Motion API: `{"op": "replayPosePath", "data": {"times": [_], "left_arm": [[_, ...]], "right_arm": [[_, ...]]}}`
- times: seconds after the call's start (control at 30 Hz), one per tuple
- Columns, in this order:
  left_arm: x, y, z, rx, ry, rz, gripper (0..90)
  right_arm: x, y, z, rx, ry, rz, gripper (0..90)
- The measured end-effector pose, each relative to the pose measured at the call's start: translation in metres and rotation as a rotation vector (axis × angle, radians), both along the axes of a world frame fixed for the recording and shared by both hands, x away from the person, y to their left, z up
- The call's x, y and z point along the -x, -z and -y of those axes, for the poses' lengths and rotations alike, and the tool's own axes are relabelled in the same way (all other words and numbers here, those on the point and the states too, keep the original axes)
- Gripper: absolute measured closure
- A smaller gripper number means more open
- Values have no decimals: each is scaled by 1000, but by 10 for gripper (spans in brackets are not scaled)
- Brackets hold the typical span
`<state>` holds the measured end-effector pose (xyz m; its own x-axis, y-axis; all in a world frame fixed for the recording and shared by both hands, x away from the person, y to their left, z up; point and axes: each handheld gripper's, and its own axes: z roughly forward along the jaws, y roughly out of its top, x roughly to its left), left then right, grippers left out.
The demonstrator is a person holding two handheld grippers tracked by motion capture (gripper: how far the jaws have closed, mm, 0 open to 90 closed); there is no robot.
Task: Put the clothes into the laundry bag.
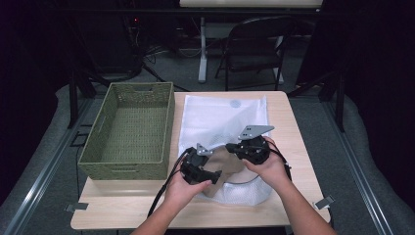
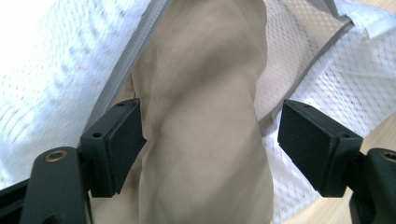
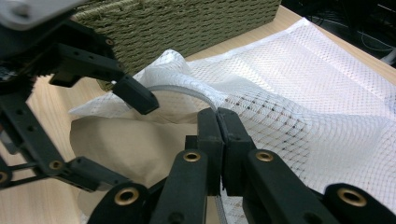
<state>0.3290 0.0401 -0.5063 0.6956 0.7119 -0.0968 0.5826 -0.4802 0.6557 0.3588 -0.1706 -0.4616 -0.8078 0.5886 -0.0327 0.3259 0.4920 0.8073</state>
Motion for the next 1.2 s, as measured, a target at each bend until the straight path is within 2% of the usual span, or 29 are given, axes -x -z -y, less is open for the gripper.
{"op": "replayPosePath", "data": {"times": [0.2, 0.37, 0.43, 0.6, 0.9, 1.2], "left_arm": [[6, 9, -6, -3, 0, -9, 224], [8, 23, -11, -24, -3, -29, 224], [8, 27, -12, -7, -9, -41, 225], [6, 34, -12, -2, -1, -66, 232], [7, 39, -12, 5, -20, -59, 360], [8, 41, -11, -10, -18, -55, 459]], "right_arm": [[0, 0, 0, -2, -1, 1, 885], [1, 0, -1, 3, -2, 3, 885], [1, 0, -2, 1, -5, 4, 885], [2, 1, -2, 2, -7, 1, 884], [3, 1, -2, 1, -9, 5, 884], [3, 1, -3, 4, -14, 8, 885]]}}
